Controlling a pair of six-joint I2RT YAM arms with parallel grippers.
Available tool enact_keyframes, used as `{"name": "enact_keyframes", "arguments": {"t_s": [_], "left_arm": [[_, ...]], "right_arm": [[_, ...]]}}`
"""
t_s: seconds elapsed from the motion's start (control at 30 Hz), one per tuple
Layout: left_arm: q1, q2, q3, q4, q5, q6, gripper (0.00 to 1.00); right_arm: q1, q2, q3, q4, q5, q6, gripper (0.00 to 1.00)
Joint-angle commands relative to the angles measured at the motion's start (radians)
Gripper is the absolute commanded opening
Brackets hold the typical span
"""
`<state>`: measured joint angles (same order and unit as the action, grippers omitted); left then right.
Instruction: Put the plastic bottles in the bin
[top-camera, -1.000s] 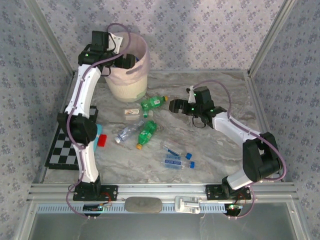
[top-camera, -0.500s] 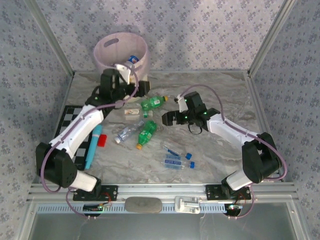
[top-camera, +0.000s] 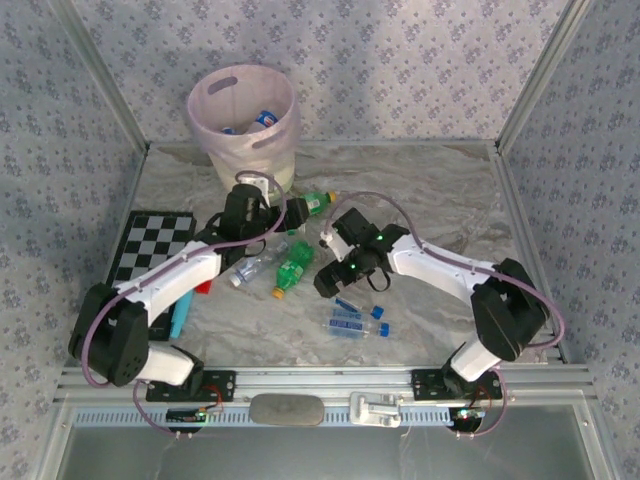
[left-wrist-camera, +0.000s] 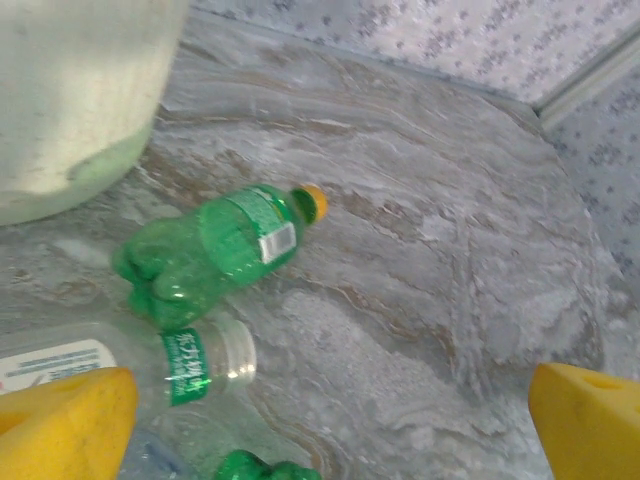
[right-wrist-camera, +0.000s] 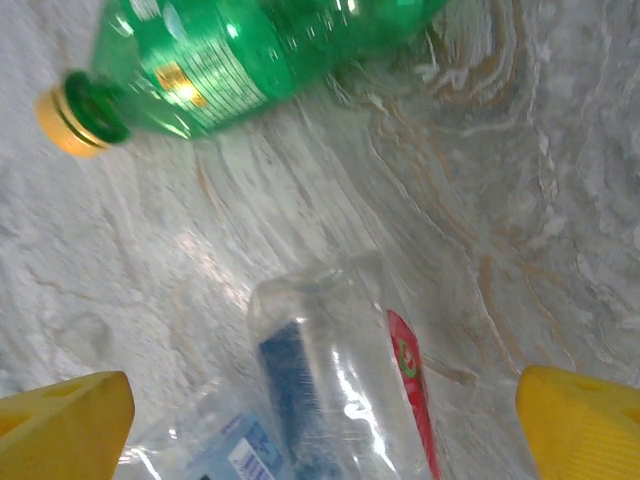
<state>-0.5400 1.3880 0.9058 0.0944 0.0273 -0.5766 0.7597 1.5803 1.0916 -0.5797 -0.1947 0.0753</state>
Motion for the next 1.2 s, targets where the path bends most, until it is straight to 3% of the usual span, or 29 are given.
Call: {"name": "enact_keyframes", "arguments": {"t_s": [0.0,0.2,0.73,1.17], "left_arm": [[0.01,-0.037,-0.01,0.063,-0.069,-0.023,1.0],[0.022,-0.034,-0.005,0.041,-0.069,-0.015,1.0],[0.026,-0.015,-0.011,0.038,-0.056,-0.025,1.0],[0.028,-0.007,-0.018,0.038,-0.056,-0.031,1.0]], "right_arm": [[0.015,0.045,0.063,-0.093,0.105,-0.064,1.0],[0.061,0.129,0.132,-0.142,0.184,-0.106,0.99],[0.073,0.261,0.17,-0.176,0.278,-0.094,0.86],[0.071,0.291,0.178,-0.176,0.268,-0.086,0.65]]}}
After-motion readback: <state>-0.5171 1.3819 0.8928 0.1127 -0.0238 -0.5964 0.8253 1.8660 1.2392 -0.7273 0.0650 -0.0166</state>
